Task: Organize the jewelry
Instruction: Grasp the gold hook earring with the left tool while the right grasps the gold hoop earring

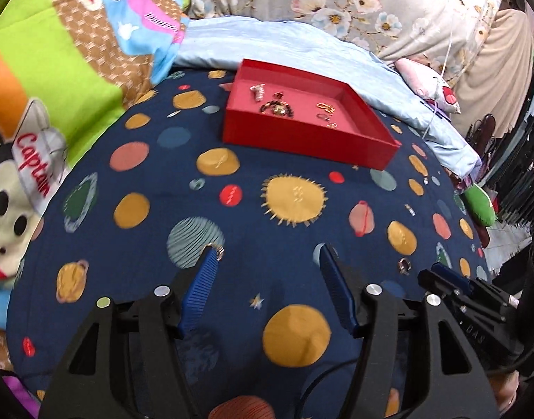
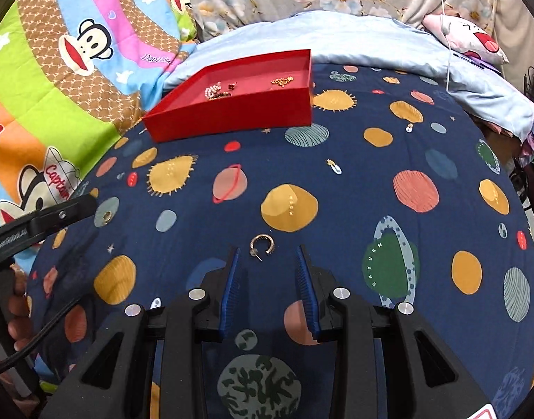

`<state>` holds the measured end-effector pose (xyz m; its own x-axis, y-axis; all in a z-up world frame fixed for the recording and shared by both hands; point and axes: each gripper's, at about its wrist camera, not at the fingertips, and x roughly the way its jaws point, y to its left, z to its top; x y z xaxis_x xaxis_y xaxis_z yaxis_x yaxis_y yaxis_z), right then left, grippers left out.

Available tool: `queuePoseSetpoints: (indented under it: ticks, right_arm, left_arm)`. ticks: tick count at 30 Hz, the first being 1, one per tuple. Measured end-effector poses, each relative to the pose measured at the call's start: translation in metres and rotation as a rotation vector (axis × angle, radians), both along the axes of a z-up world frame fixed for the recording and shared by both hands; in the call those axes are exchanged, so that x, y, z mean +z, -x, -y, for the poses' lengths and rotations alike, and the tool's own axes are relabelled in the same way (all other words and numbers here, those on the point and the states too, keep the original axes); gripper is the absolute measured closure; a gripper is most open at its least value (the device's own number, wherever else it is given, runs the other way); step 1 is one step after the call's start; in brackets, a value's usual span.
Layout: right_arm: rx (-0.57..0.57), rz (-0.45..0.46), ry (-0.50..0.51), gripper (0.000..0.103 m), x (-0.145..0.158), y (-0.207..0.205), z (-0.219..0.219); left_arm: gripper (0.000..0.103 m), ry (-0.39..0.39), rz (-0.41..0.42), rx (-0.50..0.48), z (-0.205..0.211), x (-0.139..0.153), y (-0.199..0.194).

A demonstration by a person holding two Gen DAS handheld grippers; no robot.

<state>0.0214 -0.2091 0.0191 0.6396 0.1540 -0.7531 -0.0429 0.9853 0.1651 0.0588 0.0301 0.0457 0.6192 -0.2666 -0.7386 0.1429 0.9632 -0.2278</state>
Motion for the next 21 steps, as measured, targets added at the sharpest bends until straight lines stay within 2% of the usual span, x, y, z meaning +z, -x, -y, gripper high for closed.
queuePoseSetpoints:
  ticks: [14,18,20,21]
  right_arm:
    - [0.018,-0.016,0.039,0.072,-0.014,-0.020,-0.017]
    - [0.013,-0.016,0.047,0.078,-0.015,-0.022,-0.018]
    - [0.008,-0.018,0.048,0.086,-0.015,-0.023,-0.017]
    - [0.007,-0.019,0.046,0.087,-0.016,-0.024,-0.016]
  left_arm:
    - [0.044,-0.026,-0.056,0.059,-0.022,-0.020,0.003]
    - [0.044,-0.027,-0.058,0.068,-0.023,-0.023,-0.003]
    - [0.044,-0.026,-0.060,0.069,-0.022,-0.025,-0.006]
    - [0.045,-0.027,-0.061,0.068,-0.022,-0.026,-0.007]
